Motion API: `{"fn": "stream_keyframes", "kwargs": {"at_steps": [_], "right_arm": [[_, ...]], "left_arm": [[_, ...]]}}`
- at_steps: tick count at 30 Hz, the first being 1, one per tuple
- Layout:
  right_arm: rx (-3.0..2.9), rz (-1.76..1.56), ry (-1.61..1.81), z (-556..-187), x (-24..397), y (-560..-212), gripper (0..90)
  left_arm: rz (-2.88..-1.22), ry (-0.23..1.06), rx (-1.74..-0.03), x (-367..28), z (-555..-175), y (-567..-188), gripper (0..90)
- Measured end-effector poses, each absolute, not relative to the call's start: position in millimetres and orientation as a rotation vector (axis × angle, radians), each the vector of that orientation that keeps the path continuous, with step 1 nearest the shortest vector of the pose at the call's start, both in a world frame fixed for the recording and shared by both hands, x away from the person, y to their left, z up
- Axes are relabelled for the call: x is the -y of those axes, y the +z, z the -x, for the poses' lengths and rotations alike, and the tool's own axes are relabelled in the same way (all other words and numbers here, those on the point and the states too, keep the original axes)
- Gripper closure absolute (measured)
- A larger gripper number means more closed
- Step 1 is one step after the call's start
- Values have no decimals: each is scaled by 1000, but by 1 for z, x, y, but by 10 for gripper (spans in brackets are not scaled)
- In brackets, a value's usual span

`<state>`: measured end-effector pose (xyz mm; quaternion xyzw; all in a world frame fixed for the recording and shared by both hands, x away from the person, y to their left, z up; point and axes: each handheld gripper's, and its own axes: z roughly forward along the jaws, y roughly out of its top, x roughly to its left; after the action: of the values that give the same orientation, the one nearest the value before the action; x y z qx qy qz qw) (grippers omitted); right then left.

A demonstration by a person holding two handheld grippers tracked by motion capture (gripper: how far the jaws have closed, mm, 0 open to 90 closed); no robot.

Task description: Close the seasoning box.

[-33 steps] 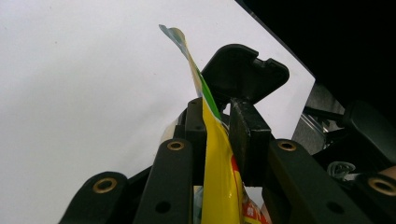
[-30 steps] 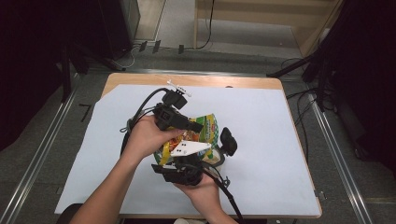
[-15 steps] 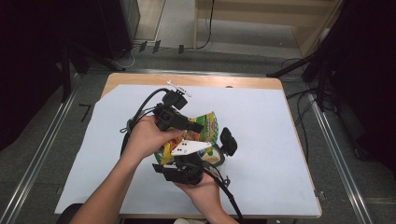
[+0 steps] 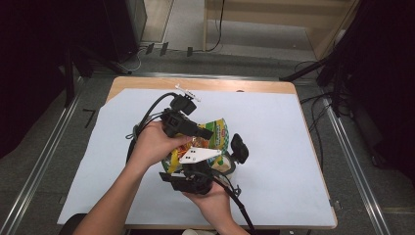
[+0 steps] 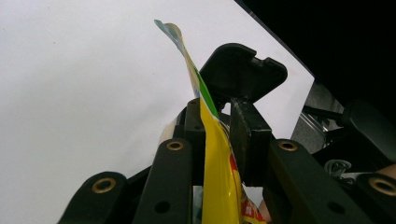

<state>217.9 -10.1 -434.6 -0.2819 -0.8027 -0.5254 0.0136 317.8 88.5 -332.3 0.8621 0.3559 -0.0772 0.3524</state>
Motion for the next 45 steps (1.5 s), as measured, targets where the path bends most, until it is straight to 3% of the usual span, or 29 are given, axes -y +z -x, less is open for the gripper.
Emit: {"fn": "stream_keyframes", "kwargs": {"at_steps": [45], "right_arm": [[2501,876,-1639,-218,10,-435,677]], "left_arm": [[-2231,-196,-917,-88,-317,-332,784]]}}
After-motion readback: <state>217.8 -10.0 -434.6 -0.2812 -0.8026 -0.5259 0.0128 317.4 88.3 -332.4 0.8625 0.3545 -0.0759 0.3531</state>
